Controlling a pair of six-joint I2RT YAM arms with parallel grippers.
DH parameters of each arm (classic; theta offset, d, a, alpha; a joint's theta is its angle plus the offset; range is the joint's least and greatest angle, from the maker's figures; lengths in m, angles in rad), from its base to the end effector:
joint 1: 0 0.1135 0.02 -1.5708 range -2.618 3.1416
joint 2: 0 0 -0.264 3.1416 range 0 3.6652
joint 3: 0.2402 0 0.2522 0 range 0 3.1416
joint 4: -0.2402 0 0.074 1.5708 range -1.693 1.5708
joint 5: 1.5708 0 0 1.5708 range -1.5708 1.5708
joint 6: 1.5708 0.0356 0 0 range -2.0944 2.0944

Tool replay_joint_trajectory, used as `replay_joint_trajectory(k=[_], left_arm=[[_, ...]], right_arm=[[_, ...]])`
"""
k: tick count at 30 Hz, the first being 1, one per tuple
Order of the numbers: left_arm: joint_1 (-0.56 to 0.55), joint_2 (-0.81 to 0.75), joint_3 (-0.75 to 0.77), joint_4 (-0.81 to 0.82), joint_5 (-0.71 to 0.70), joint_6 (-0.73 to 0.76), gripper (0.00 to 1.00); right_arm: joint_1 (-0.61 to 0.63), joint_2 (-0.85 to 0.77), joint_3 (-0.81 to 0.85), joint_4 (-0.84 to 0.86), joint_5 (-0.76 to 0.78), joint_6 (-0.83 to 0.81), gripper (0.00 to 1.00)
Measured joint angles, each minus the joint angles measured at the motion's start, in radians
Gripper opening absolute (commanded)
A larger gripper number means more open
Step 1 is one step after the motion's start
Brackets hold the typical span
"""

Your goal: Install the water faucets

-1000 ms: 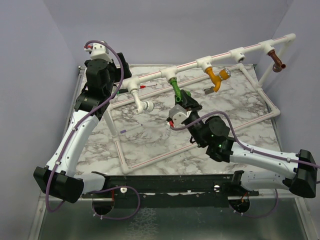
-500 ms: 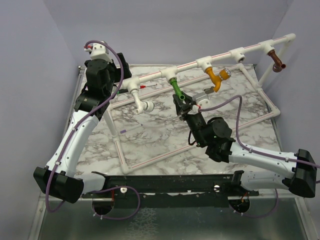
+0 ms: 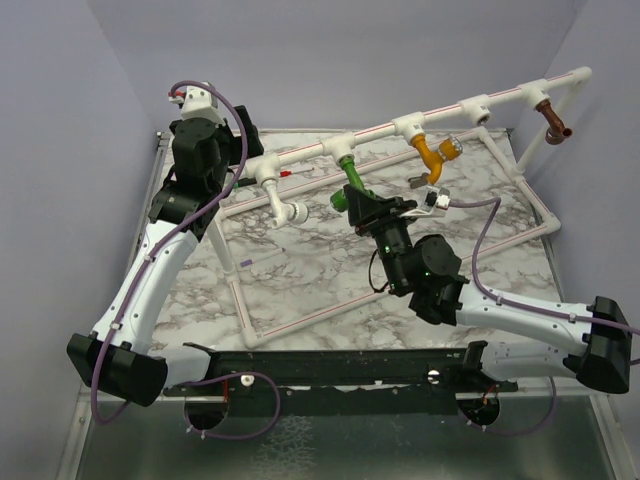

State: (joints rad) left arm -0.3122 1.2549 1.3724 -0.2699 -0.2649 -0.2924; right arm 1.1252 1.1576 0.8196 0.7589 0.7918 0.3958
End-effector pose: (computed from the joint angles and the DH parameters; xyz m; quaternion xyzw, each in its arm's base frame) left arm 0.2706 -0.0775 0.4363 -0.0785 0.7531 -0.0965 0.6461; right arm 0.1329 0.2195 0.3711 0.1234 0.5842 0.3818 0.7055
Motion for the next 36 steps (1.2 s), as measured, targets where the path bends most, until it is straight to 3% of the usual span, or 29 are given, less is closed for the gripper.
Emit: replay_joint_trajectory(k=[9, 18, 32, 36], left_arm=[[0.0, 0.0, 0.0, 0.0, 0.0, 0.0, 0.99], [0.0, 0.0, 0.0, 0.0, 0.002, 0.0, 0.99], [-0.002, 0.0, 0.0, -0.002, 0.003, -0.001, 0.99], [-0.002, -0.001, 0.0, -0.001, 0.002, -0.002, 0.99]], right_arm=[[0.002, -0.021, 0.051, -0.201, 0.07, 0.529, 0.01], [0.002, -0.027, 0.092, -0.346, 0.087, 0.828, 0.01], [0.001, -0.046, 0.107, -0.435, 0.087, 0.92, 0.42], [0.002, -0.063, 0.107, -0.461, 0.086, 0.929, 0.48]])
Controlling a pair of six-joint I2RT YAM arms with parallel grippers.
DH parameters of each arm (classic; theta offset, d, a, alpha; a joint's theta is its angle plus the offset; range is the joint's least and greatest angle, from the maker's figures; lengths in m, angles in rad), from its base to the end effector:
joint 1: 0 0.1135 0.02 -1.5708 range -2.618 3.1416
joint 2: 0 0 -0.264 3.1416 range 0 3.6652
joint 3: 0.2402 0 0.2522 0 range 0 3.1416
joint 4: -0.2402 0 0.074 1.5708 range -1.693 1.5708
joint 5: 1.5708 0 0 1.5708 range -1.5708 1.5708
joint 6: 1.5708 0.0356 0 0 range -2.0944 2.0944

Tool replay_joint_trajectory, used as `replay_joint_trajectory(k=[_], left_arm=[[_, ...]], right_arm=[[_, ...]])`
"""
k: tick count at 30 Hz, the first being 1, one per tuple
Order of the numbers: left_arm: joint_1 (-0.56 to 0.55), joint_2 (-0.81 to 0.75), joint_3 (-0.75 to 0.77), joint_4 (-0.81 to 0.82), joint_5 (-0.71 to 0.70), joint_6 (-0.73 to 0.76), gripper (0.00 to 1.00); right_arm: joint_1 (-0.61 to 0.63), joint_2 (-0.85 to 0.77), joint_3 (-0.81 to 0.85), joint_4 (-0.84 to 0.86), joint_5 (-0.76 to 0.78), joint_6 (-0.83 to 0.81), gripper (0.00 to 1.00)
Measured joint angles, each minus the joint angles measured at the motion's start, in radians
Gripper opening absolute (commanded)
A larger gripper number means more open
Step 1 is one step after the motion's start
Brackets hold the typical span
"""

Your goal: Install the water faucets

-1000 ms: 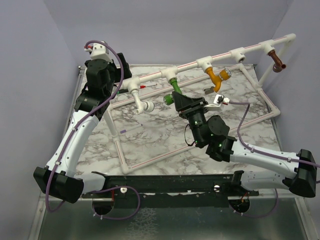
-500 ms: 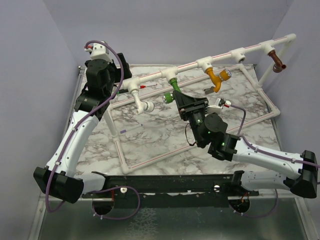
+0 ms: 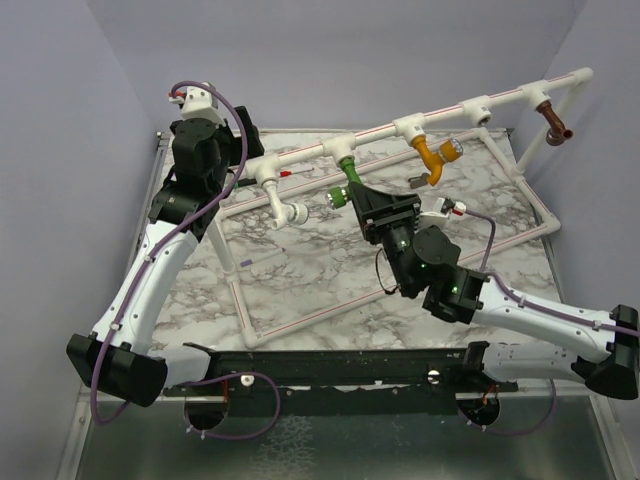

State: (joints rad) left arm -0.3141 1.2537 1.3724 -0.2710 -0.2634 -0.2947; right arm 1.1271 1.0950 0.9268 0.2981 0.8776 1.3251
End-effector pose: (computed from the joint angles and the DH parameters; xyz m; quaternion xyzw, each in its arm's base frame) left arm 0.2700 -0.0780 0.4365 -0.0782 0.7531 -0.0984 0.6458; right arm 0.1306 0.2109 0.3789 0.3768 0.5627 0.5456 0.4937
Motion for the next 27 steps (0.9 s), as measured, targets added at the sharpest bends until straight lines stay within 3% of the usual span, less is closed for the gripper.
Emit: replay_joint_trajectory(k=[4, 15, 27], left_arm=[[0.0, 0.0, 0.0, 0.0, 0.0, 0.0, 0.99], [0.0, 0.0, 0.0, 0.0, 0.0, 0.0, 0.99], [0.0, 0.0, 0.0, 0.0, 0.0, 0.0, 0.99]], right_arm=[[0.0, -0.021, 0.0, -0.008, 0.0, 0.0, 0.6], [0.0, -0.062, 0.0, -0.041, -0.015, -0.047, 0.63], [0.0, -0.153, 0.001, -0.127, -0.079, -0.382, 0.64]])
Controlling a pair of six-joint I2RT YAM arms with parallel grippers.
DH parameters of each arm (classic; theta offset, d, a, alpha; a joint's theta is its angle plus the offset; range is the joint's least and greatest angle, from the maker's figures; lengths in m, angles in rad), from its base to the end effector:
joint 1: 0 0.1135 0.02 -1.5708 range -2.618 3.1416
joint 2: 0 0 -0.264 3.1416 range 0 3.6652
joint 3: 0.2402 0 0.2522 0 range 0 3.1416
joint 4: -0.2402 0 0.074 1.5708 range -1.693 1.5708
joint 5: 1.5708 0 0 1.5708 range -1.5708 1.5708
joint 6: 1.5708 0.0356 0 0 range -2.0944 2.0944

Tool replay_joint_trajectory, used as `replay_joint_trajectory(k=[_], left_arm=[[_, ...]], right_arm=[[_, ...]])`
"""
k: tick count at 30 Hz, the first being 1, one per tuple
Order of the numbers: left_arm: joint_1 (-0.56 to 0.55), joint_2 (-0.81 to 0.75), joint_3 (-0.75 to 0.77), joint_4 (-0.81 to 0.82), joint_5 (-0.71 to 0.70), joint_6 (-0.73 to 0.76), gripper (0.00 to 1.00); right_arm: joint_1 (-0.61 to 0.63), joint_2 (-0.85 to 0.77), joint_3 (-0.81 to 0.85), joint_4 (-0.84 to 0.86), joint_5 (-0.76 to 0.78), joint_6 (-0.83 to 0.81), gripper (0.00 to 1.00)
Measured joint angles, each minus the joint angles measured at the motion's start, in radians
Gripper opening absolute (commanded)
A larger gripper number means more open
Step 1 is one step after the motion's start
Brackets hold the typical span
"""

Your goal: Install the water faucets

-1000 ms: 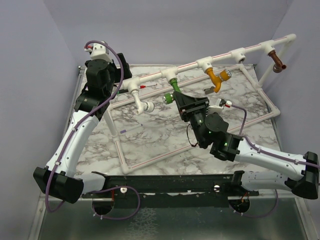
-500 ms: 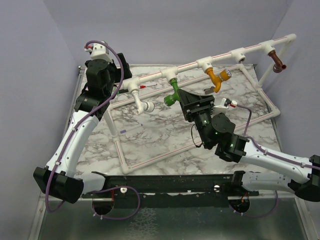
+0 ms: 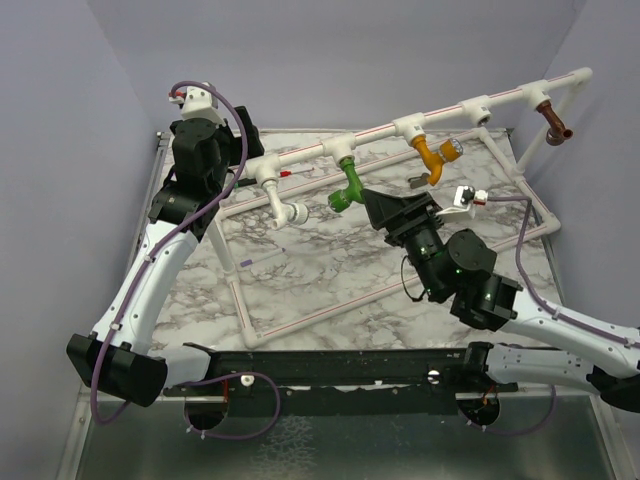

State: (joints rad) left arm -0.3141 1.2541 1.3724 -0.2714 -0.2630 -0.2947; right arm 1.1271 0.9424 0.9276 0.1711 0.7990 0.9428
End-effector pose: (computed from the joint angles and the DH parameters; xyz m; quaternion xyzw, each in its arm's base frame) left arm 0.2702 -0.0780 0.4363 -0.0780 0.7534 -0.0985 0.6455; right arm 0.1124 0.1771 0.3988 0.2393 0.6232 0.4731 0.5749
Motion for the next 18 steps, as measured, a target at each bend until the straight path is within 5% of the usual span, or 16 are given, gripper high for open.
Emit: replay_joint_trajectory(k=[18], left_arm=[[0.0, 0.0, 0.0, 0.0, 0.0, 0.0, 0.99]], right_arm=[[0.0, -0.077, 0.164, -0.117, -0.27, -0.943, 0.65]])
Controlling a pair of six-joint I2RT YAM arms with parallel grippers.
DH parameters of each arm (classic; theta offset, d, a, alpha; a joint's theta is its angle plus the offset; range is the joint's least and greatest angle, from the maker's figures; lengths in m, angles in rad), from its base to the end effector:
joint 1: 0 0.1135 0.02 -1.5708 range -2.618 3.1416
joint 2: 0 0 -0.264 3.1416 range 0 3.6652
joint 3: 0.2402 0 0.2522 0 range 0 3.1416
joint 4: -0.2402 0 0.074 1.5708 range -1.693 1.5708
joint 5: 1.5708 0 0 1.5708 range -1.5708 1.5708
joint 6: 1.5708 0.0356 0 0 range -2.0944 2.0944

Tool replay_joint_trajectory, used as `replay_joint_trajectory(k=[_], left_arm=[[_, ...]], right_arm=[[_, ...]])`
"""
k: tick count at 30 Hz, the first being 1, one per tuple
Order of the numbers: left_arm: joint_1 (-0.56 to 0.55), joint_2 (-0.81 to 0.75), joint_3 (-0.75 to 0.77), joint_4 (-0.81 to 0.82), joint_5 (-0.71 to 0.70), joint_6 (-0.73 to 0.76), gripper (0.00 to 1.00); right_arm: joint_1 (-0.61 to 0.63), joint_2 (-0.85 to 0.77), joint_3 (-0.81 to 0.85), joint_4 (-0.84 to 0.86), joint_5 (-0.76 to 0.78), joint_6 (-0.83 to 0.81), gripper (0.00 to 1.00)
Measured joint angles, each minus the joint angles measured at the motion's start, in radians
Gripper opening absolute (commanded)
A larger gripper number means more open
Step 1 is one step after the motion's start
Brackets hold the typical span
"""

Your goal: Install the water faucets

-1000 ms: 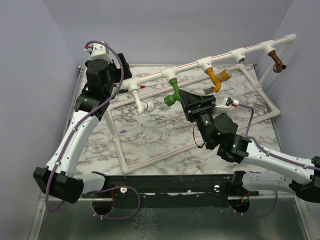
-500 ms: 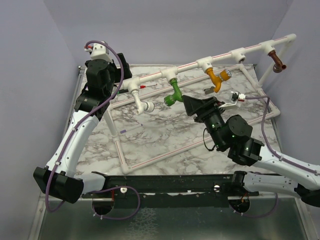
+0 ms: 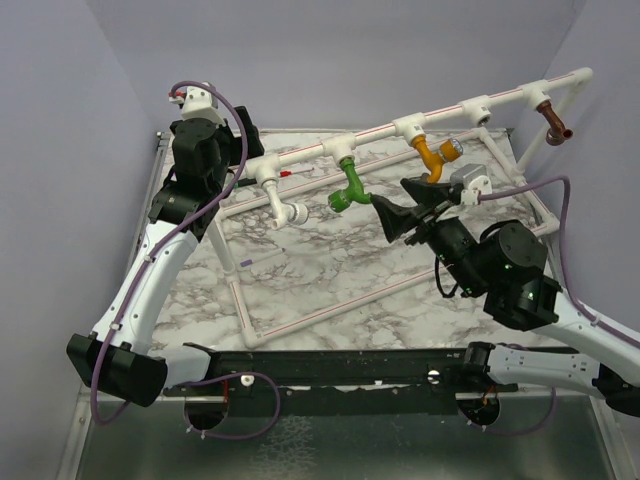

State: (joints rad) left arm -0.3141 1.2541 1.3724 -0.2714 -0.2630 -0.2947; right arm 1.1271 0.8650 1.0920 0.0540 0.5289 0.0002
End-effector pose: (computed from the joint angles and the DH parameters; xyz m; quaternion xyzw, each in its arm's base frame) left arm 0.2702 -0.0780 0.4363 -0.0780 0.7534 -0.0985 0.6455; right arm 0.0912 0.1499 0.4571 -0.1333 0.6021 0.2793 0.7360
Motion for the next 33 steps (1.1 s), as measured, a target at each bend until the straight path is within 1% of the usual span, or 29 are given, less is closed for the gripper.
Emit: replay_joint_trajectory(k=[9, 12, 19, 25, 27, 30, 33], left_arm=[[0.0, 0.0, 0.0, 0.0, 0.0, 0.0, 0.99], [0.0, 0.0, 0.0, 0.0, 0.0, 0.0, 0.99], [0.0, 0.0, 0.0, 0.0, 0.0, 0.0, 0.99], [0.0, 0.0, 0.0, 0.0, 0.0, 0.0, 0.99], [0.0, 0.0, 0.0, 0.0, 0.0, 0.0, 0.99], [0.0, 0.0, 0.0, 0.0, 0.0, 0.0, 0.99], [0.0, 0.0, 0.0, 0.0, 0.0, 0.0, 0.99]], right_arm=[[0.0, -0.002, 0.016, -0.18, -0.142, -0.478, 0.65], [0.0, -0.004, 0.016, -0.232, -0.188, -0.631, 0.68], [0.0, 0.029, 0.023, -0.328, -0.227, -0.92, 0.7], [0.0, 0.076, 0.015, -0.296, -0.186, -1.147, 0.71], [0.0, 0.09, -0.006, -0.246, -0.156, -1.22, 0.72], [0.0, 0.116, -0.045, -0.172, -0.114, -1.377, 0.72], [0.0, 0.145, -0.076, -0.117, -0.092, -1.481, 0.72]])
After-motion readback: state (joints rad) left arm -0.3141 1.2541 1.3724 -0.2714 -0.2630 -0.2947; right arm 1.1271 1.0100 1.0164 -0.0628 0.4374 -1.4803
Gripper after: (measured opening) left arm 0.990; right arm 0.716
